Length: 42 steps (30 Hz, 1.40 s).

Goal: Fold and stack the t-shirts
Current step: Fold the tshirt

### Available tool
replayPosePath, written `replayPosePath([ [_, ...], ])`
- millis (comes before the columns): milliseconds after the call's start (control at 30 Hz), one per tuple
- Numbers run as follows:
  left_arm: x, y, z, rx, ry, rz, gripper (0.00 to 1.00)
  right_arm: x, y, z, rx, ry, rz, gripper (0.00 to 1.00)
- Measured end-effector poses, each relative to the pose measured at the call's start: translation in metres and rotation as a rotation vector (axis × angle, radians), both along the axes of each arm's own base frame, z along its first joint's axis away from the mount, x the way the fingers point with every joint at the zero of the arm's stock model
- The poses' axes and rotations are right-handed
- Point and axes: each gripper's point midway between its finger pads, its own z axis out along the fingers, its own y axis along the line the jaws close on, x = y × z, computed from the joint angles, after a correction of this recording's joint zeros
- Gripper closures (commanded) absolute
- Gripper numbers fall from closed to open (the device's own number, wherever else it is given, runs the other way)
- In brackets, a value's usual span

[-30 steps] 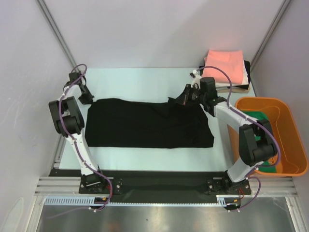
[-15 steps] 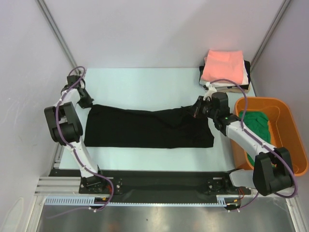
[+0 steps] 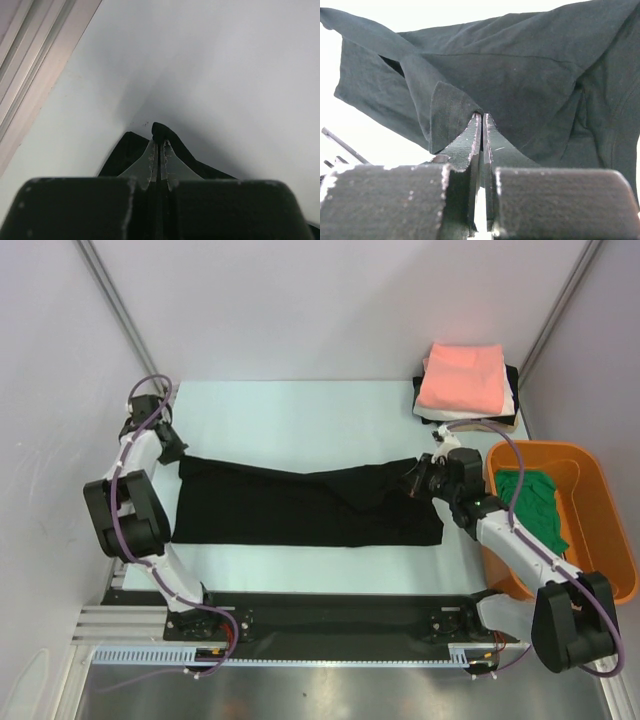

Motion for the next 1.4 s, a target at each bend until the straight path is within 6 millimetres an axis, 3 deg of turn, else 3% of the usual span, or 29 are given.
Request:
replayPosePath([
  [133,-0.008,-0.001,0.007,0.012,-0.012,0.006,1.0,-0.009,-0.001,-0.006,0.0,0.008,-0.002,1.0],
  [367,-0.032,-0.004,0.0,0.016,0.016,0.03,0.99,-0.027,-0.007,-0.013,0.007,0.006,-0.04,1.0],
  [467,-0.045,-0.005,0.002,0.018,0.02,0.061,0.77,-0.037,-0.015,-0.019,0.013,0.01,-0.09,1.0],
  [500,-0.051,-0.004,0.004,0.021,0.021,0.076,0.65,-0.041,-0.019,-0.023,0.015,0.015,-0.113,1.0],
  [533,-0.057,-0.003,0.007,0.026,0.021,0.097,0.62,-0.045,-0.024,-0.028,0.014,0.025,-0.139,0.78],
  [567,-0.063,0.001,0.01,0.03,0.014,0.128,0.52,-0.048,-0.028,-0.033,0.015,0.04,-0.168,0.65],
  [600,-0.07,0.005,0.014,0.036,0.001,0.159,0.27,-0.05,-0.033,-0.038,0.013,0.058,-0.194,0.53],
  [633,-0.077,0.01,0.018,0.043,-0.01,0.185,0.19,-0.051,-0.038,-0.043,0.007,0.075,-0.221,0.31],
  [767,-0.109,0.04,0.048,0.068,-0.126,0.348,0.16,-0.053,-0.054,-0.06,-0.04,0.146,-0.294,0.24],
  [900,-0.11,0.041,0.071,0.086,-0.212,0.357,0.16,-0.056,-0.056,-0.062,-0.065,0.17,-0.315,0.24],
  [1000,-0.099,0.024,0.061,0.07,-0.188,0.302,0.15,-0.057,-0.042,-0.052,-0.045,0.151,-0.292,0.24],
  [1133,-0.08,-0.026,0.032,0.035,-0.109,0.168,0.13,-0.054,-0.018,-0.052,-0.02,0.171,-0.251,0.25],
  [1267,-0.07,-0.08,-0.001,-0.002,-0.02,0.04,0.12,-0.05,-0.003,-0.087,-0.055,0.285,-0.239,0.26],
  [1367,-0.074,-0.099,-0.032,-0.035,0.058,0.005,0.11,-0.049,0.001,-0.112,-0.092,0.372,-0.245,0.31],
  [1400,-0.078,-0.102,-0.041,-0.044,0.083,0.0,0.12,-0.047,0.002,-0.117,-0.101,0.389,-0.25,0.37],
])
